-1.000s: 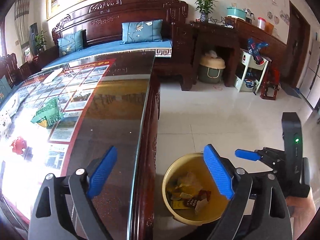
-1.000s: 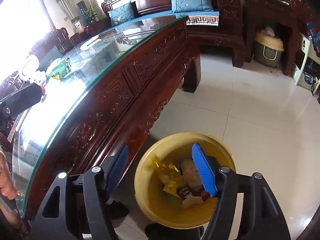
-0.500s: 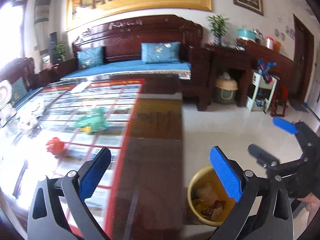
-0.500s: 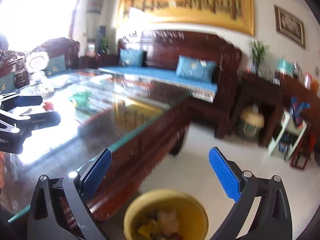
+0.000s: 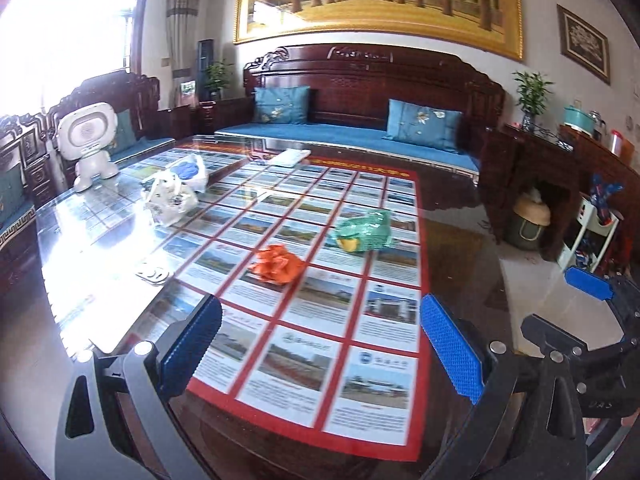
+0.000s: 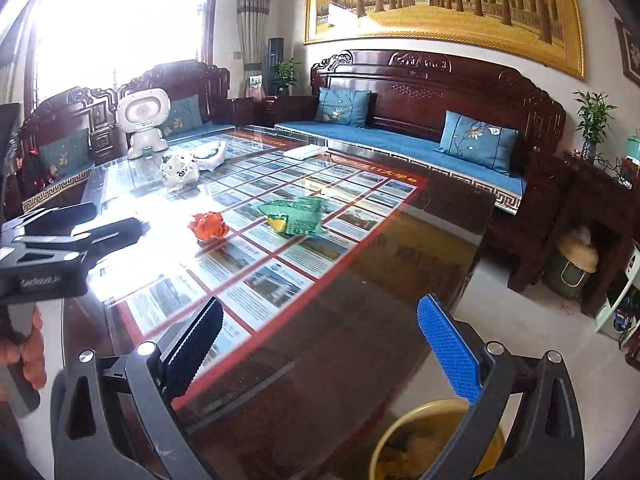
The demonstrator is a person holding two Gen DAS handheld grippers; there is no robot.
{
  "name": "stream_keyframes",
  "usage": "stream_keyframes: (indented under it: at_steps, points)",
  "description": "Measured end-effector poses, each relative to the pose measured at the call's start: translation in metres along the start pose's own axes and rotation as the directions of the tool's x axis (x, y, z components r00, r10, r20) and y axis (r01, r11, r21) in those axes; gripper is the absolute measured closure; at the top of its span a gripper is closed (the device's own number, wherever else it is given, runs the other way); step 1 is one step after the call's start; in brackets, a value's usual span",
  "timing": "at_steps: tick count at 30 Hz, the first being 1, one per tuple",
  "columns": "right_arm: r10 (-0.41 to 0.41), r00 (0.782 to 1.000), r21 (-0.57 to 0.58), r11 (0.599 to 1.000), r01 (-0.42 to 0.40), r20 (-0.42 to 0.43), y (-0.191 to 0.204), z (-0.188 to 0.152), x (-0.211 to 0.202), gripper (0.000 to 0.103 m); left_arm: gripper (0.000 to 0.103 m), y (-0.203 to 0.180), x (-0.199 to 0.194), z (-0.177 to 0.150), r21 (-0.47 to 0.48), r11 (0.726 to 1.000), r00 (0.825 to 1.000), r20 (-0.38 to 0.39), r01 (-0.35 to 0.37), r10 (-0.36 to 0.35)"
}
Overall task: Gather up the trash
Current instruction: 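Move both tools back over the last table trash, then grasp the orange crumpled paper with the left tool while the right tool grasps the green snack wrapper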
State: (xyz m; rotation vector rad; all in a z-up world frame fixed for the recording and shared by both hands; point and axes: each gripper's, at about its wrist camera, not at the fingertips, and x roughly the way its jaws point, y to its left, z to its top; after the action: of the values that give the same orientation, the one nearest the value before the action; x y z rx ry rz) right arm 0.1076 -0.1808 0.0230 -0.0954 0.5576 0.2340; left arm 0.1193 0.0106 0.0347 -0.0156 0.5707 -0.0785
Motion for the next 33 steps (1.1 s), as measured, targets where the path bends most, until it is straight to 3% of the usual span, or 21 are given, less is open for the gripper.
stream_keyframes:
  at_steps: [5,10,15,22,33]
  points:
    - [0.038,0.999,0.063,0.997,-0.039,0.016,0.018,0.019,0.021,0.008,0.004,0.029,0.010,0.006,-0.015,0.999,1.000,-0.004,-0.031,0.031]
    - [0.024,1.000,0.059,0.998,-0.025,0.014,0.020,0.026,0.040,0.008,0.004,0.044,0.038,0.010,-0.022,0.999,0.999,-0.035,-0.037,0.036]
    - [0.075,0.997,0.089,0.993,-0.073,-0.010,0.014,0.028,0.061,0.008,0.004,0.047,0.078,0.012,-0.046,0.999,0.996,-0.090,-0.023,0.019]
    - [0.067,0.997,0.060,0.996,-0.065,-0.036,0.013,0.031,0.095,0.008,0.004,0.056,0.136,0.012,-0.114,0.993,0.982,-0.183,0.024,-0.045]
    - [0.108,0.993,0.058,0.993,-0.105,-0.045,0.007,0.042,0.126,0.008,0.004,0.052,0.181,0.026,-0.085,0.996,0.972,-0.236,-0.016,-0.005]
